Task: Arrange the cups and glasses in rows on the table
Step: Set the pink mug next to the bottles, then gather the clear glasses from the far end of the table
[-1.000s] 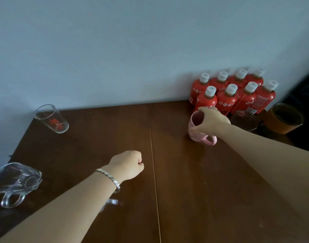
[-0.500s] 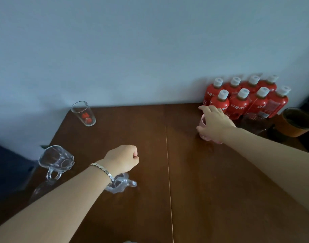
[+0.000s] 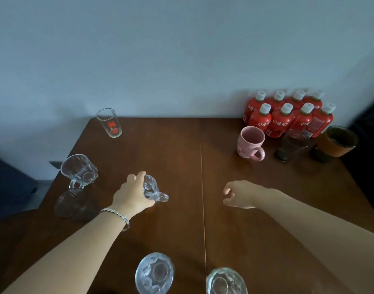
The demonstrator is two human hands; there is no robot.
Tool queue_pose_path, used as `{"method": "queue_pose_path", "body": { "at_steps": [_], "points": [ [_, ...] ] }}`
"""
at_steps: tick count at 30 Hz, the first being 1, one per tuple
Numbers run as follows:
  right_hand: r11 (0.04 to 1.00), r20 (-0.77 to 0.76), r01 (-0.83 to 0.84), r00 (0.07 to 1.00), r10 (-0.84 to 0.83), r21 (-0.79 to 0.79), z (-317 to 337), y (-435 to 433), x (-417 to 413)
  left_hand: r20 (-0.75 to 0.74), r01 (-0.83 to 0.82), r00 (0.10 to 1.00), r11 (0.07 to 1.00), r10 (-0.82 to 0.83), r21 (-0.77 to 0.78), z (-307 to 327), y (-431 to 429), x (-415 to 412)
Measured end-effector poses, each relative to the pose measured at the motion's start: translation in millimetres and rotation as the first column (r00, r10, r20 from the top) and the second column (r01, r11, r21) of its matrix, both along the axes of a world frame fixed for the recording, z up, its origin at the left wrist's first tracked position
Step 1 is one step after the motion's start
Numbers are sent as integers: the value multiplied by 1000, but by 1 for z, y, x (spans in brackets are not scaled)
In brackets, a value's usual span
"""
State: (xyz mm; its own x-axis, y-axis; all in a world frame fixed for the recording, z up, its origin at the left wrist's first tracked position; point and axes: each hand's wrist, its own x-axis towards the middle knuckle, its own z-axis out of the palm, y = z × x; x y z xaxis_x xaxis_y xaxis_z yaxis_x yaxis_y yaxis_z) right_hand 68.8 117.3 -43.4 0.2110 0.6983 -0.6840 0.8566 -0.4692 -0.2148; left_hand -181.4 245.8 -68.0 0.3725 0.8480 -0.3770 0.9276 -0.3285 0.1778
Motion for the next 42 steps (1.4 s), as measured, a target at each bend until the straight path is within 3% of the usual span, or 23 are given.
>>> {"method": "queue_pose_path", "body": {
  "at_steps": [3,6,12,23,34,42],
  "points": [
    [999,22,29,999,-28,-21,-2,-12,16,-20,-34,999,999,35,27,4,4,14],
    [997,45,76,996,-74,-30,-5,-19,41,-40,31,999,999,-30,41,9,6,41],
    [987,83,157,985,-153,-40,-13,-26,84,76,147,986,987,-151,60,24,17,130],
    [983,27,182,983,-181,-31,-41,-19,135,64,175,982,983,-179,59,-2,45,251],
    [993,-40,119,992,-120,-22,-48,-19,133,-1,249,969,967,-249,49,4,49,241],
    [1000,-43,8,999,-8,-12,-27,-22,106,-101,128,987,992,-126,11,40,29,183]
  ]
}}
